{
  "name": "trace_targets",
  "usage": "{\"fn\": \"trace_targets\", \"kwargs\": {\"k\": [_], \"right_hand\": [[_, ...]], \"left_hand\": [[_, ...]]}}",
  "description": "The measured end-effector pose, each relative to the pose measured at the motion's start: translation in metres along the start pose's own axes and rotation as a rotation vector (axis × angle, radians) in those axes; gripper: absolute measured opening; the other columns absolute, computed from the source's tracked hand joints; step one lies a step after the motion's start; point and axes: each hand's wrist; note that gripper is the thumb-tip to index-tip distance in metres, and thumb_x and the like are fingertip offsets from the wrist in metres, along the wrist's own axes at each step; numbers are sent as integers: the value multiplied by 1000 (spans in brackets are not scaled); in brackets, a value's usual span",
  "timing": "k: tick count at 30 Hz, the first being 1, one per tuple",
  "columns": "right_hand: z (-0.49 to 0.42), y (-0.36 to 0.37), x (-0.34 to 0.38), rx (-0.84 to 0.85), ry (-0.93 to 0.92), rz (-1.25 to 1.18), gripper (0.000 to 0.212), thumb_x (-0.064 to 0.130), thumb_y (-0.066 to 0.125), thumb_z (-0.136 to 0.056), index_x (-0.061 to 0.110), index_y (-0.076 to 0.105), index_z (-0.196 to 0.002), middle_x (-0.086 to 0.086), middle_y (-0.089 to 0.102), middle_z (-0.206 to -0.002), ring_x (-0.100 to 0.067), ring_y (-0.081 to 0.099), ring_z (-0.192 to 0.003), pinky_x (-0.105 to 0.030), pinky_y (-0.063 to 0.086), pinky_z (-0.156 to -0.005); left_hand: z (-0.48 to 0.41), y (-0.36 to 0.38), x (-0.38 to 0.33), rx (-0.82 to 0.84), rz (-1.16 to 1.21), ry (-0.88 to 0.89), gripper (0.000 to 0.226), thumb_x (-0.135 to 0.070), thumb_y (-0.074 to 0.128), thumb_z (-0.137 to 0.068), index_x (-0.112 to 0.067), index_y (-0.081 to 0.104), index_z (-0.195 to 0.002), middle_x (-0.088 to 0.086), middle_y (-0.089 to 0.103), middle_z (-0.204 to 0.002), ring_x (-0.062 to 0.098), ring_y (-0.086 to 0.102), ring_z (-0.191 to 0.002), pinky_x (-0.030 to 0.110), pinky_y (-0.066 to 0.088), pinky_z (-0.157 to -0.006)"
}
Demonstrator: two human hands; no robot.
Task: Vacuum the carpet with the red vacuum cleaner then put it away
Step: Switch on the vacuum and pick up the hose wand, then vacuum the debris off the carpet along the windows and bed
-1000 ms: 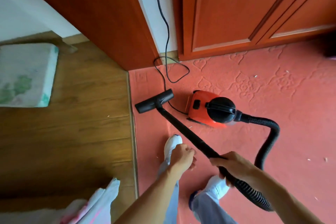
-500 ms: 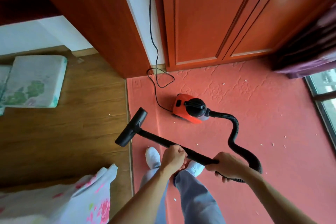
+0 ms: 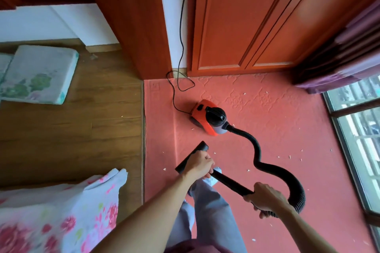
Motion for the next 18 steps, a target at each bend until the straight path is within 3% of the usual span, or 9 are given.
{"fn": "trace_targets", "kwargs": {"k": [4,10,14,18], "right_hand": [[8,3,-13,15,38,-136,26,32,65,-85,6,64,-84,0,72,-59,-20,72,-53,-24,51,-50],[27,12,-18,36,29,-519,29,18,69,-88,-9,62,-84,-11,68,-59,-27,63,-43,-26,43,-39],[49,11,-4,16,-36,-806,27,14,68,-91,-10,60,-83,-19,65,-63,-24,58,-37,-24,42,-36],[62,1,-3,23,-129,-878,26,15,61,-96,-10,58,-86,-24,61,-71,-23,58,-39,-24,43,-37]], "left_hand": [[17,-4,23,41,32,-72,21,-2,41,-89,-7,60,-84,7,60,-62,14,51,-40,22,43,-42],[36,14,27,85,-12,-70,18,-4,45,-84,-8,62,-78,12,67,-68,24,57,-51,23,46,-43],[42,28,15,96,-17,-43,20,-3,43,-83,-8,62,-83,12,67,-66,26,58,-53,23,44,-44],[47,39,-4,43,-41,-31,21,-4,43,-83,-8,64,-84,12,67,-66,23,58,-49,23,46,-45]]}}
Point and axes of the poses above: each hand's wrist, its own z-axis away from the middle knuckle, its own y-axis out of the palm, x = y × z
